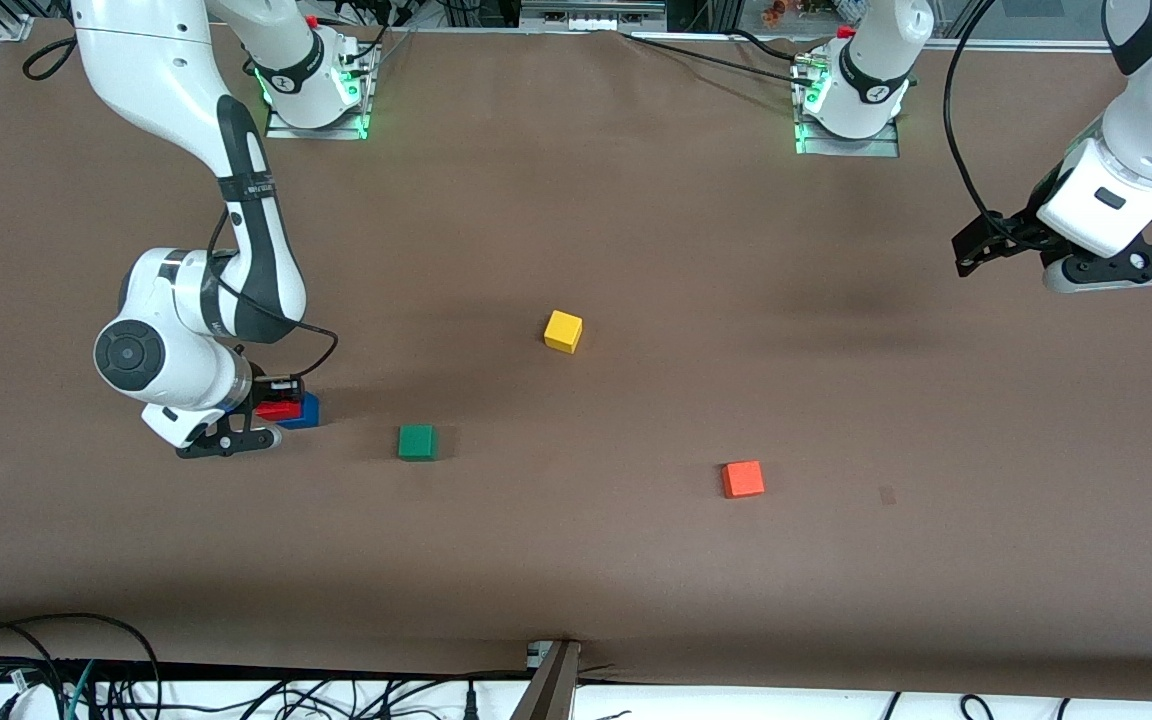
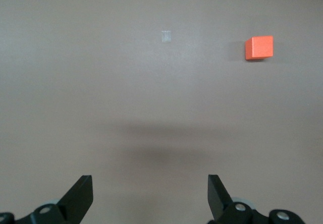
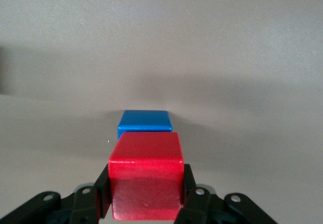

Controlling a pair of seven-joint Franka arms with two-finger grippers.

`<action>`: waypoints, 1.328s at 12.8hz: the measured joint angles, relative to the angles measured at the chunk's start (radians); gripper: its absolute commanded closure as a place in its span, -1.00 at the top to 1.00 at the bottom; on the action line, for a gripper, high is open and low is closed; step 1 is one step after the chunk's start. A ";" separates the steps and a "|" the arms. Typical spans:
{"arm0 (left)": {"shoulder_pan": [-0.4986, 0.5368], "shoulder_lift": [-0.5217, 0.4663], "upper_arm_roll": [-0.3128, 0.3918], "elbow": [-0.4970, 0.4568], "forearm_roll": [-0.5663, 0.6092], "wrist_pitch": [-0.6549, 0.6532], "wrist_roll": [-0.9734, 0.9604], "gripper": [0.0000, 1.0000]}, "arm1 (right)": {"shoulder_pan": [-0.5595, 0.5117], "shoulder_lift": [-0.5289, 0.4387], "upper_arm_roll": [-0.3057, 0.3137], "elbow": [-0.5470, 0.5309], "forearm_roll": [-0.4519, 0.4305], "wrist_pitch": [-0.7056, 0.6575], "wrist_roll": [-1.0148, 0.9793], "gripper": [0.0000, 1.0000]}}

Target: Pass red block to right arm, stack on blue

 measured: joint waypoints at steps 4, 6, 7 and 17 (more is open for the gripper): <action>-0.001 -0.002 -0.009 0.000 0.000 -0.006 -0.001 1.00 | 0.000 -0.003 0.000 0.004 0.006 0.000 -0.002 1.00; 0.005 -0.002 -0.003 0.000 0.000 -0.007 -0.001 1.00 | -0.001 -0.012 -0.001 0.027 0.006 -0.017 -0.004 1.00; 0.006 -0.002 -0.002 0.000 0.000 -0.007 -0.001 1.00 | -0.004 -0.018 -0.002 0.054 0.006 -0.055 -0.004 1.00; 0.028 -0.011 0.002 0.001 0.000 -0.023 -0.001 1.00 | -0.052 -0.074 -0.076 0.383 0.005 -0.606 -0.013 1.00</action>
